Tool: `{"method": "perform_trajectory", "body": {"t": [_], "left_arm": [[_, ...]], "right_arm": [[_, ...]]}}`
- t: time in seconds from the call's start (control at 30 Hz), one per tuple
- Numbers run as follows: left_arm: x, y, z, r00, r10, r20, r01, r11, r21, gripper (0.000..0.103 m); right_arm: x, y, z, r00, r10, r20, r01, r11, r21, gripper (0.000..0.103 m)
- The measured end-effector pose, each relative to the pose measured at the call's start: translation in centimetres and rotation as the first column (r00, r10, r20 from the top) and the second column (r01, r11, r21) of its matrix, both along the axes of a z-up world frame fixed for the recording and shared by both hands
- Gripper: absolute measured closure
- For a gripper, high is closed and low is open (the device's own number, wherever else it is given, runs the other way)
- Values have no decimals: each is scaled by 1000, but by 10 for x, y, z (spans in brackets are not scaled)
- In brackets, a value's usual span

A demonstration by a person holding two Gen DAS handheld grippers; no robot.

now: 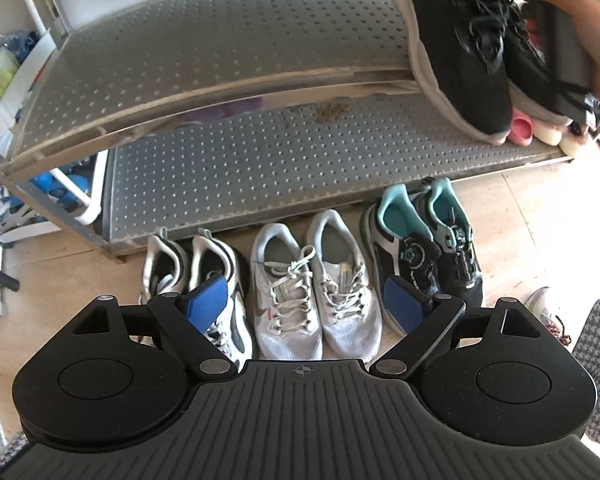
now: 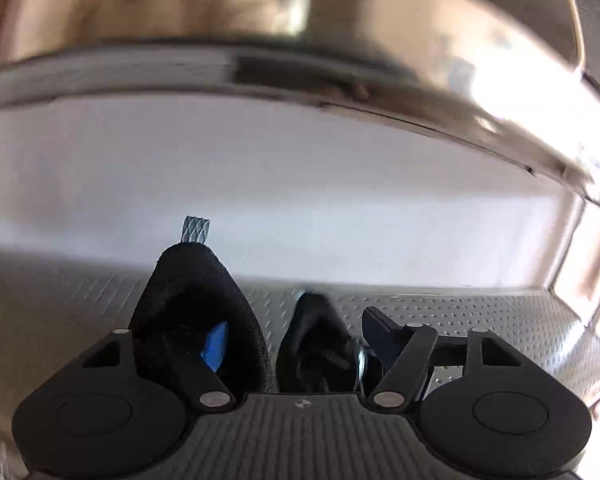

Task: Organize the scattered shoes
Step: 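Carry the black sneakers up onto the upper rack shelf with the right tool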

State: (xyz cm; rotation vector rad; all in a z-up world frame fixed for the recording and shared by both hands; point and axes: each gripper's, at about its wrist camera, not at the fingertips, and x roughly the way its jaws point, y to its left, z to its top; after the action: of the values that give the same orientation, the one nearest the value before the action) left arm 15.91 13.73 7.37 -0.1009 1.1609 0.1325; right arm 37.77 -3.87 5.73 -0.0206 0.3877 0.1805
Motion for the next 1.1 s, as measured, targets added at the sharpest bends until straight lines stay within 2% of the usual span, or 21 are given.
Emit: {"method": "perform_trajectory", "body": {"t": [0.03,0.1,0.17,0.23,0.3,0.4,0.43,0.5,0.53,0.6,0.7,0.77,0.87,1.03,1.1], "left_arm": [[1,1,-1,1000,2,-5,-2,1000,0,13],[3,2,-4,1000,5,-16,-5,1000,1,13],[5,3,-7,1000,8,-23,-8,1000,-1,13],[4,3,-6,1000,5,-19,-5,1000,-10,13],[2,3,-5,1000,3,-15,-3,1000,-18,13],[2,-2,-6,1000,8,-1,-8,999,-40,13],[2,-4,-6,1000,8,6,-7,999,-53,13],[5,-13,-5,999,-4,34,6,997,-79,13],[9,-17,-5,999,-13,52,17,996,-83,13],[17,-26,-6,996,-30,88,38,995,-92,18],[49,-41,-11,987,-56,152,82,982,-171,27],[73,-52,-16,981,-85,177,122,970,-211,28],[100,-73,-28,970,-151,189,182,971,-158,31],[115,-81,-36,975,-127,183,166,962,-218,32],[116,-83,-29,974,-148,173,175,972,-154,29]], "right_arm": [[14,1,-4,997,-40,-69,41,999,21,11],[28,9,0,991,-41,-127,34,998,-58,7],[28,6,4,992,-22,-127,16,999,-50,10],[21,-1,12,993,40,-111,-44,999,-31,8],[2,-22,16,991,131,-13,-130,991,33,8],[0,-43,16,994,107,0,-105,977,187,10],[2,-44,15,995,102,-5,-98,974,204,12],[14,-51,13,999,46,-26,-33,928,372,11],[17,-51,15,1000,5,-21,4,905,425,13],[24,-43,13,999,-23,-25,32,898,440,11],[36,-39,25,1000,27,-7,-23,932,361,11],[46,-40,29,998,55,8,-55,944,326,11],[58,-57,39,998,55,42,-66,937,344,7],[77,-66,62,994,35,106,-64,958,280,6],[70,-83,82,994,42,104,-70,956,285,5]]}}
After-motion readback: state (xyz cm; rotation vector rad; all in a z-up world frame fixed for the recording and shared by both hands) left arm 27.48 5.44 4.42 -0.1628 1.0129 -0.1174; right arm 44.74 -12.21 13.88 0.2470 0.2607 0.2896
